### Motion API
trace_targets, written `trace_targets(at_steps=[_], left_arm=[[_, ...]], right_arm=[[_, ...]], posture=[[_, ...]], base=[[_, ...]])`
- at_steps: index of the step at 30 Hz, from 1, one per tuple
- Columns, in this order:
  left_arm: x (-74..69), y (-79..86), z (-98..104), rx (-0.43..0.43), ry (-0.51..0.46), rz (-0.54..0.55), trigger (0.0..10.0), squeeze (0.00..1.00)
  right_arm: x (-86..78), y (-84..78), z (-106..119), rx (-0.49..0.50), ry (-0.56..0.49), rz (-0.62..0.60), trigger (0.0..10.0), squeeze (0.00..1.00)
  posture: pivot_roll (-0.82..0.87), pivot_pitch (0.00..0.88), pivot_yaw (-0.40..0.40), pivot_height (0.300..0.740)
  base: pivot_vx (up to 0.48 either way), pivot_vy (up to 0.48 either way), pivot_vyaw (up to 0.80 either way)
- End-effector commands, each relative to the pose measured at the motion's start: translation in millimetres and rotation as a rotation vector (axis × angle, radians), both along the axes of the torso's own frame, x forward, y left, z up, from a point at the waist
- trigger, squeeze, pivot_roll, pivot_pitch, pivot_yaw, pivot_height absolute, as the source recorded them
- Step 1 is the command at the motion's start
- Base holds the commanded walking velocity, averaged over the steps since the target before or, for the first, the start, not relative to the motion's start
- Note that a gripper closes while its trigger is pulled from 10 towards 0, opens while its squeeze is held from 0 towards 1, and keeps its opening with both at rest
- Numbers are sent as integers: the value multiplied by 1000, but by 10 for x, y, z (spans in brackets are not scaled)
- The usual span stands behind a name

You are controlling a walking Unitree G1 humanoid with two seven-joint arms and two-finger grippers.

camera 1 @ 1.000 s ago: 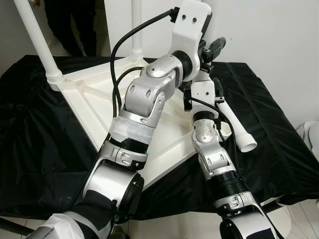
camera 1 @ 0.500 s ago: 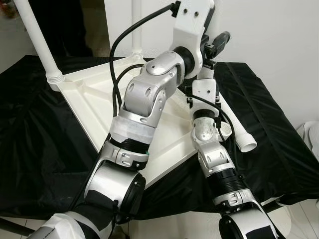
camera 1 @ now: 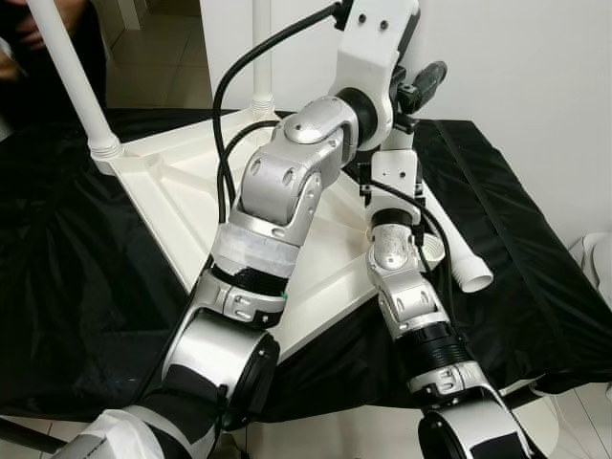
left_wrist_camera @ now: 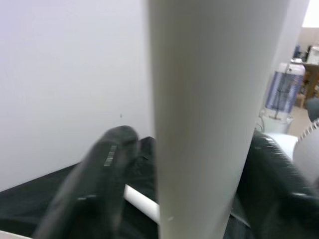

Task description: Building children table

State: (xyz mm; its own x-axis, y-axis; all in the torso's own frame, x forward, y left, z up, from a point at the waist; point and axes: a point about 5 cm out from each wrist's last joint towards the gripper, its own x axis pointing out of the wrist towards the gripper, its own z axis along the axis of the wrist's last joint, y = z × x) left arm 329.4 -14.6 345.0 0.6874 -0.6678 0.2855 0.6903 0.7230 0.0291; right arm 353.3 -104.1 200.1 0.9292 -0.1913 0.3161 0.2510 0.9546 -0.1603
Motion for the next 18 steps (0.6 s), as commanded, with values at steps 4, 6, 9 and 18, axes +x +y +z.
trace_targets(at_steps=[4,6,9,18], left_arm=[[-57,-34,1,-26,3,20,10000,1000],[-77,-49,4,-24,-5,5,10000,1000],[-121,-73,-3,-12,-29,-37,10000,1000],[-136,48,-121,-36,-12,-51,10000,0]], right_arm=[[18,-2,-14,42,31,-1,10000,0],[23,-7,-16,50,37,-5,10000,0],[37,-38,-20,90,58,-19,10000,0],[102,-211,-72,303,135,-32,10000,0]], posture=[[75,0,-20,740],[75,0,-20,740],[73,0,-22,740],[71,0,-19,740]], base=[[0,0,0],[0,0,0],[0,0,0],[0,0,0]])
